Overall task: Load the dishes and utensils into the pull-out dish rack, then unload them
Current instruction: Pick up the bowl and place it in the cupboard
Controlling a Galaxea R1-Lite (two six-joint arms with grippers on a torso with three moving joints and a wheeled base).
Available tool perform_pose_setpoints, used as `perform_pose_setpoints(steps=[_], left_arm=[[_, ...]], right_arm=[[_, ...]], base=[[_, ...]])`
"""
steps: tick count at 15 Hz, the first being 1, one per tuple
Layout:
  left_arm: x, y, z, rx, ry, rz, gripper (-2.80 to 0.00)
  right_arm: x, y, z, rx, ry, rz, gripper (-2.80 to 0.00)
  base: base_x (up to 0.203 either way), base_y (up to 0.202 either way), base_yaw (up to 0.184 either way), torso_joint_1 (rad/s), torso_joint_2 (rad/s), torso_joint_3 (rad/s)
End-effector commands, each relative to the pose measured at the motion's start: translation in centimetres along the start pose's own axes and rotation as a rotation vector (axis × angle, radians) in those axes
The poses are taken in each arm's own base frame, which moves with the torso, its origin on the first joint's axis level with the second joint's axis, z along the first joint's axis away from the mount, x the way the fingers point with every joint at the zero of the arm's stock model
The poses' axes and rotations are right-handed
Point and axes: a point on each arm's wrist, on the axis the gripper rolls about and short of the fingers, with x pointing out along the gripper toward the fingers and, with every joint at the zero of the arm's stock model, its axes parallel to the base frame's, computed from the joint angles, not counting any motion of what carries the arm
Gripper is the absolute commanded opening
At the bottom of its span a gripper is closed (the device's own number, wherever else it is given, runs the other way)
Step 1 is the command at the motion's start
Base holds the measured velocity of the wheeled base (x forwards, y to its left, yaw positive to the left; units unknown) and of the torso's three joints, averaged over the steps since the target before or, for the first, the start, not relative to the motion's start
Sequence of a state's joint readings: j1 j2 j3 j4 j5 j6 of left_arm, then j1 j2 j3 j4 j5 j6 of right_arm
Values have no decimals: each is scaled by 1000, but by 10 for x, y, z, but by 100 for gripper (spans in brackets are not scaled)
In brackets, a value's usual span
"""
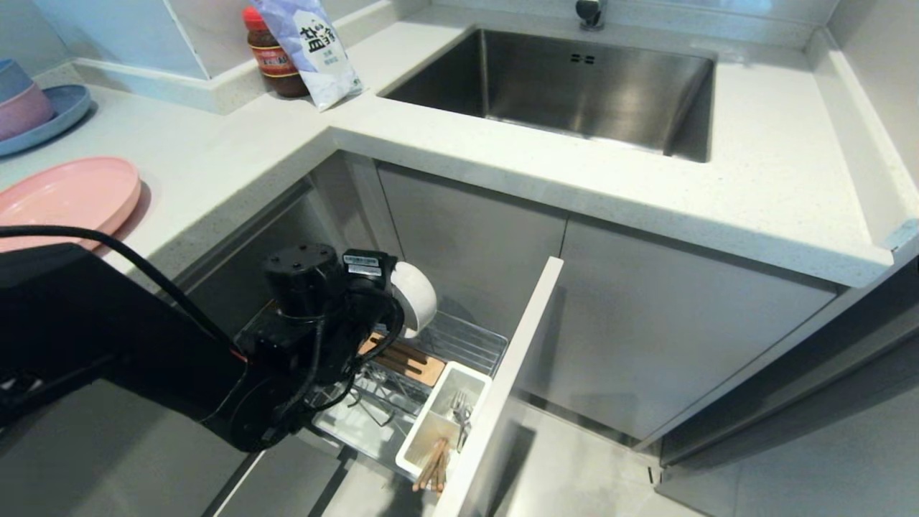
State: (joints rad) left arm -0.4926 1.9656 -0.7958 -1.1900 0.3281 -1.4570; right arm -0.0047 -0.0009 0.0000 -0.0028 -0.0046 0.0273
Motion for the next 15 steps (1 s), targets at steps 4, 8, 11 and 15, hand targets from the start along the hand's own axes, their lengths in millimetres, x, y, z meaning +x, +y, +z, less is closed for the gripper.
perform_pose_setpoints(steps=[4, 8, 11, 15], left_arm=[[19, 14, 0, -7, 4, 3, -280], [30, 29, 9, -11, -23, -5, -280], [36, 32, 14, -18, -9, -32, -280], [40, 42, 12, -40, -3, -23, -280]], right_arm=[[0, 0, 0, 0, -1, 0, -280], [0, 0, 0, 0, -1, 0, -280], [0, 0, 0, 0, -1, 0, -280], [0, 0, 0, 0, -1, 0, -280]], base=[[0, 0, 0, 0, 0, 0], [0, 0, 0, 0, 0, 0], [0, 0, 0, 0, 0, 0], [0, 0, 0, 0, 0, 0]])
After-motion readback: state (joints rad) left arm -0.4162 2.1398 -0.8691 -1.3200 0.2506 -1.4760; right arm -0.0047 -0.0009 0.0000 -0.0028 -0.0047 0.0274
